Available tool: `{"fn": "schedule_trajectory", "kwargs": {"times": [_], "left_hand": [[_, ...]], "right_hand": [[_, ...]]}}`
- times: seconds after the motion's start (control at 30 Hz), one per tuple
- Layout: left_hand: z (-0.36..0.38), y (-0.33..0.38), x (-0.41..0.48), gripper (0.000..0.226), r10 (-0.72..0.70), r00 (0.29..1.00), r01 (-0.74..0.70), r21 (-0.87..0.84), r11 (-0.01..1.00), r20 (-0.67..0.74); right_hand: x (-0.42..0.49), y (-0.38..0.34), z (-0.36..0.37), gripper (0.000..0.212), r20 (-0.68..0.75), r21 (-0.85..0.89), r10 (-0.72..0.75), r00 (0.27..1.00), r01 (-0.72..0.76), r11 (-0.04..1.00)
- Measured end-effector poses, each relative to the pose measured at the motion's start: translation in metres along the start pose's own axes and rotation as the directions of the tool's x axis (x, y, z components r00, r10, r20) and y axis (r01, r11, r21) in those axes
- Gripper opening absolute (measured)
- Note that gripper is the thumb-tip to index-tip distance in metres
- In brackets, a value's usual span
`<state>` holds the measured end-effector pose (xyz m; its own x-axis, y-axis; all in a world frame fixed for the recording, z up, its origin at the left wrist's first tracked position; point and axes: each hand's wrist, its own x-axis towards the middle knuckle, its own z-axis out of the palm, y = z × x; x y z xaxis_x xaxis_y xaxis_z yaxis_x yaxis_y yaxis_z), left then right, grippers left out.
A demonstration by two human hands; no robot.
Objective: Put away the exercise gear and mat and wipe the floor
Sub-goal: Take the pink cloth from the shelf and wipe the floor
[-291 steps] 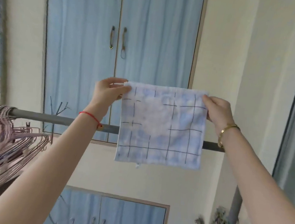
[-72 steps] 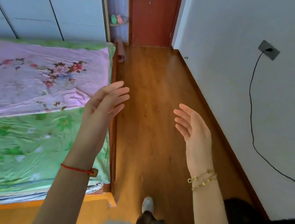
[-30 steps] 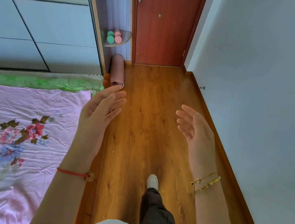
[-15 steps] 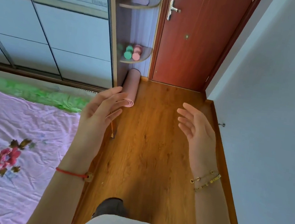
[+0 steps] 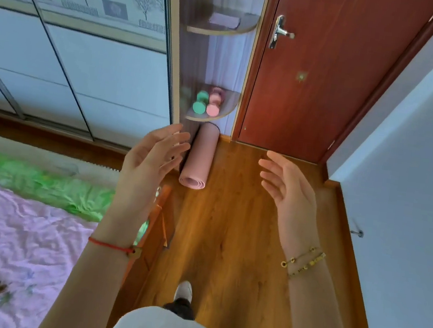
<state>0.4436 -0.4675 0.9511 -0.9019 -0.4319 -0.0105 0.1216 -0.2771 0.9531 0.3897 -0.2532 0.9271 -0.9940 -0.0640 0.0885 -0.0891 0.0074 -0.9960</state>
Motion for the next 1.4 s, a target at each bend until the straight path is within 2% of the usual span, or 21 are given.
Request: {"fn": "schedule_trajectory", "kwargs": {"times": [0.17, 0.37, 0.47, 0.6, 0.73, 1.0, 1.27, 1.4], "left_hand": [[0.013, 0.008, 0.129, 0.024, 0.038, 0.998, -0.039, 0.031, 0.999, 0.044], [0.031, 0.001, 0.25, 0.022, 0.002, 0.998, -0.005, 0.045, 0.999, 0.069], [0.042, -0.006, 0.306, 0.031, 0.007, 0.998, -0.009, 0.033, 0.999, 0.058], [0.062, -0.017, 0.38, 0.023, 0.027, 0.999, -0.029, 0.047, 0.998, 0.031], [0.085, -0.019, 0.462, 0.028, 0.062, 0.997, -0.061, 0.025, 0.998, -0.044], [0.124, -0.009, 0.617, 0.02, 0.144, 0.981, -0.146, -0.01, 0.989, -0.13], [0.149, -0.015, 0.75, 0.023, 0.124, 0.991, -0.119, 0.101, 0.988, -0.047], [0.156, -0.018, 0.825, 0.02, 0.128, 0.991, -0.121, 0.197, 0.973, -0.023]], "right_hand": [[0.122, 0.0, 0.037, 0.035, -0.024, 0.009, -0.038, 0.999, 0.038, 0.999], [0.227, 0.014, 0.058, 0.034, -0.077, 0.045, 0.021, 0.997, -0.018, 0.999], [0.283, 0.024, 0.066, 0.034, -0.091, 0.055, 0.037, 0.995, -0.032, 0.998], [0.366, 0.036, 0.08, 0.034, -0.059, 0.073, 0.05, 0.997, -0.046, 0.996], [0.468, 0.038, 0.096, 0.034, 0.003, 0.107, 0.045, 0.999, -0.045, 0.993], [0.662, 0.032, 0.142, 0.031, 0.152, 0.163, -0.029, 0.988, 0.003, 0.987], [0.793, 0.044, 0.185, 0.032, 0.156, 0.125, -0.001, 0.988, -0.018, 0.992], [0.852, 0.047, 0.207, 0.026, 0.122, 0.118, 0.042, 0.992, -0.056, 0.991]]}}
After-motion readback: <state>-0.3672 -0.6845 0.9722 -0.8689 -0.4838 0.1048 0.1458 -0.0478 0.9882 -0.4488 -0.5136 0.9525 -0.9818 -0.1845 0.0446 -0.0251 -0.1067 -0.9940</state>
